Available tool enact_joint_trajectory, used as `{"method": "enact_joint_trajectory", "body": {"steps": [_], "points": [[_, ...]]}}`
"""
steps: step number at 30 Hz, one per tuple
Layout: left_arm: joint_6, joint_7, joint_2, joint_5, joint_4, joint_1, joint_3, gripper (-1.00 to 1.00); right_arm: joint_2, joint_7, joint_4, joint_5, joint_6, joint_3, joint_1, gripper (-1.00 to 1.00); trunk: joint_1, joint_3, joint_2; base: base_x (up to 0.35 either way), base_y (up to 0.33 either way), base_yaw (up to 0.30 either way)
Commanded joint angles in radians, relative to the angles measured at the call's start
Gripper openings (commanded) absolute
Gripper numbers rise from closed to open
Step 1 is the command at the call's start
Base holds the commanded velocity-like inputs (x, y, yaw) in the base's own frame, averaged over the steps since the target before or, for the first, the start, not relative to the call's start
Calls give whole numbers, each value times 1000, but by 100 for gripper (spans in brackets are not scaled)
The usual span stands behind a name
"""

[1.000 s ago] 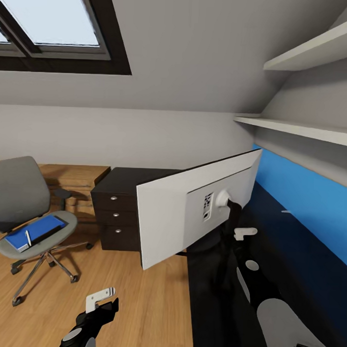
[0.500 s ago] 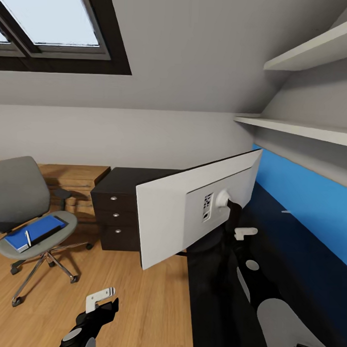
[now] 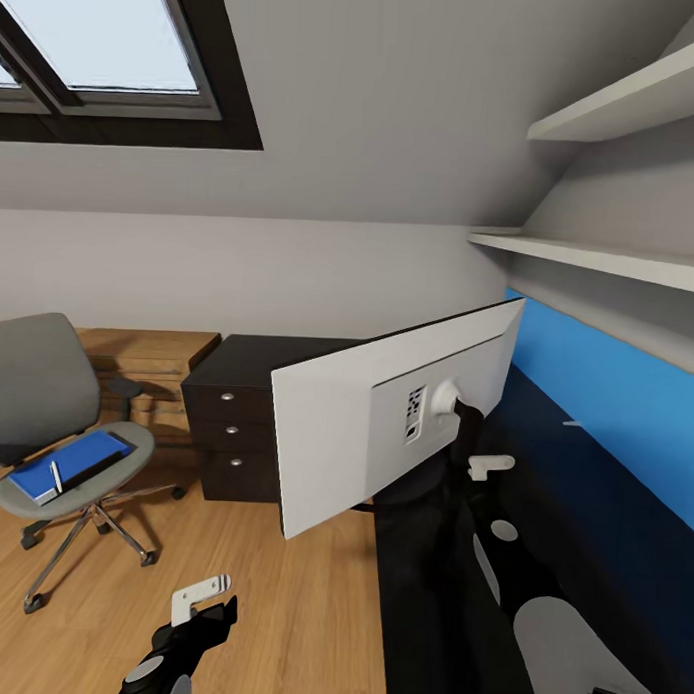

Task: In the bedroom, organize the workspace by keeping the computer under the desk, ensuring the monitor is on the desk, placing the keyboard on the desk next to the monitor, placing the mouse on the desk next to the keyboard, moving the folder from the swivel chair onto the desk next to the mouse, stacking the notebook on top of the folder with the pen on top of the notebook, and positioning the swivel chair next to the desk.

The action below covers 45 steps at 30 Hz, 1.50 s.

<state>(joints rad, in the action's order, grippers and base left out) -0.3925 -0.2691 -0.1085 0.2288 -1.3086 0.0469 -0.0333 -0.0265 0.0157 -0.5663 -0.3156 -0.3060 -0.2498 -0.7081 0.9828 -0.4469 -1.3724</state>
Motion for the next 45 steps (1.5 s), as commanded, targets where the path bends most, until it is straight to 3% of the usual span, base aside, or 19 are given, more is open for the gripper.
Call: {"method": "enact_joint_trajectory", "body": {"steps": [1, 8, 15, 37, 45], "points": [[-4, -5, 0, 11, -1, 1, 0, 100, -1, 4, 2, -11, -4, -6, -1, -100, 0, -1, -1, 0, 0, 0], [-5, -5, 6, 10, -6, 1, -5, 100, -1, 5, 2, -12, -2, -6, -1, -100, 0, -1, -1, 0, 0, 0], [-5, -5, 7, 12, -10, 0, -31, 100, -1, 4, 2, -11, -3, -6, -1, -100, 0, -1, -1, 0, 0, 0], [-6, -5, 7, 11, -11, 1, -33, 100, -1, 1, 2, -11, -3, -7, -1, -100, 0, -1, -1, 0, 0, 0], [-6, -5, 7, 11, -11, 0, -34, 100, -3, 3, 2, -11, -4, -7, -1, -100, 0, -1, -1, -228, -206, 0]]}}
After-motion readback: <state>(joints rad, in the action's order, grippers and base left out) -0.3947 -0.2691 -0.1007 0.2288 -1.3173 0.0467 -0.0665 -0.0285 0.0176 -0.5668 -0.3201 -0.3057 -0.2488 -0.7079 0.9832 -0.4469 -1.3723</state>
